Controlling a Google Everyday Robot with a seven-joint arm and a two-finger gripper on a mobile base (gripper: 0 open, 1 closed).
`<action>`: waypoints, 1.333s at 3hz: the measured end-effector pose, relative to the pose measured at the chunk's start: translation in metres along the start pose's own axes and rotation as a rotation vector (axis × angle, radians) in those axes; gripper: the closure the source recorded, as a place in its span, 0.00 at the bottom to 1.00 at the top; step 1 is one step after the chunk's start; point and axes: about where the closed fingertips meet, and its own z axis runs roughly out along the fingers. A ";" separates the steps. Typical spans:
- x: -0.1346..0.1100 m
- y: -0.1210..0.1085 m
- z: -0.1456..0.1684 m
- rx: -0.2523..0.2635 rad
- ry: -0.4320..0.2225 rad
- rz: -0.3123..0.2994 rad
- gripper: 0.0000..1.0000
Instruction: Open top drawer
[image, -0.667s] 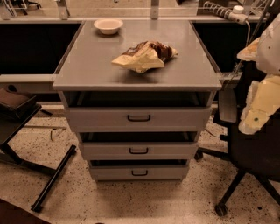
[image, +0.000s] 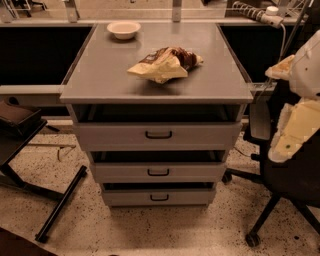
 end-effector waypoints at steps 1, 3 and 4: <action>-0.004 0.017 0.043 -0.027 -0.117 -0.026 0.00; -0.027 0.046 0.143 -0.057 -0.272 -0.050 0.00; -0.029 0.044 0.154 -0.051 -0.287 -0.061 0.00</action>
Offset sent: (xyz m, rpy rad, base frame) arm 0.0043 0.0685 -0.1556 0.3329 -0.0468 0.1623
